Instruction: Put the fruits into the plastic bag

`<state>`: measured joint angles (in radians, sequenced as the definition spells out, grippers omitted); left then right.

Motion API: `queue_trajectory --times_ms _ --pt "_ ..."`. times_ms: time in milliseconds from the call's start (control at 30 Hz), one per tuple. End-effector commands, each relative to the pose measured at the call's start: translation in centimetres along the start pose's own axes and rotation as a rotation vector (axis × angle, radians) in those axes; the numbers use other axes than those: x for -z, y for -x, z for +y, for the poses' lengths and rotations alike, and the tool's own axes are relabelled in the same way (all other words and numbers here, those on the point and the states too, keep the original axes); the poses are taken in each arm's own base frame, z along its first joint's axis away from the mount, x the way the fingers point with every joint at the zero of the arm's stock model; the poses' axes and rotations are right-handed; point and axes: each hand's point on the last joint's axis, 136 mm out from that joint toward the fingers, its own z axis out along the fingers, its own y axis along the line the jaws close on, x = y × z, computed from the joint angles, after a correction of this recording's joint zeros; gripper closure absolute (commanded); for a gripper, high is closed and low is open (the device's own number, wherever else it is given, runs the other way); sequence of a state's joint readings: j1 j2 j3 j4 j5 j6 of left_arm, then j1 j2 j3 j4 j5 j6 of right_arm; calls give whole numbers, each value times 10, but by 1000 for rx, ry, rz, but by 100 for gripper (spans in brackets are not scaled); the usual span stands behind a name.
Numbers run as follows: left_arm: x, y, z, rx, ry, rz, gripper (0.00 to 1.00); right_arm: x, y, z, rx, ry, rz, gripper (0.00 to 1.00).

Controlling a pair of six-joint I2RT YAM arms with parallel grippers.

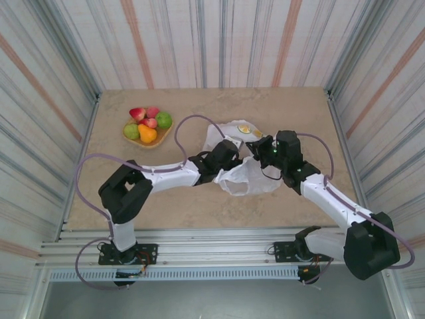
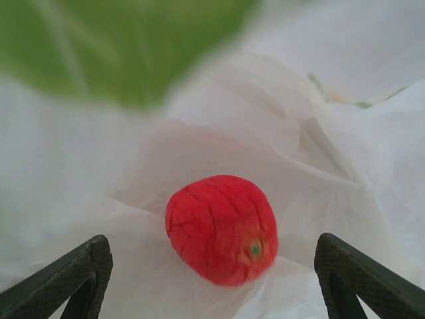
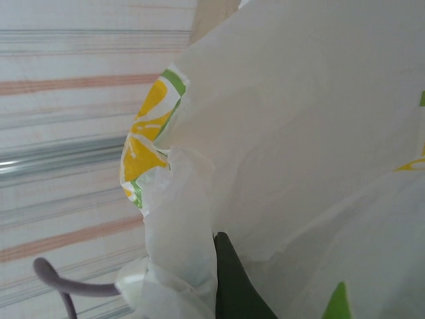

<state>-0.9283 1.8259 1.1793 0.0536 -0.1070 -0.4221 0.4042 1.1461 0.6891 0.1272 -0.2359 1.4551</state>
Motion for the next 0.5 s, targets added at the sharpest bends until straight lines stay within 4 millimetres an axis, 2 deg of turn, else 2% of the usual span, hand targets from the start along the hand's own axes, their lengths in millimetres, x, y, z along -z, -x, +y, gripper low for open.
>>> queue_trajectory --times_ms 0,200,467 --pt "31 18 -5 -31 -39 -38 16 8 8 -8 37 -28 -29 100" --pt "66 25 -11 -45 -124 -17 16 8 13 -22 121 -91 14 100" --pt "116 36 -25 -33 -337 18 17 8 16 -27 251 -146 61 100"
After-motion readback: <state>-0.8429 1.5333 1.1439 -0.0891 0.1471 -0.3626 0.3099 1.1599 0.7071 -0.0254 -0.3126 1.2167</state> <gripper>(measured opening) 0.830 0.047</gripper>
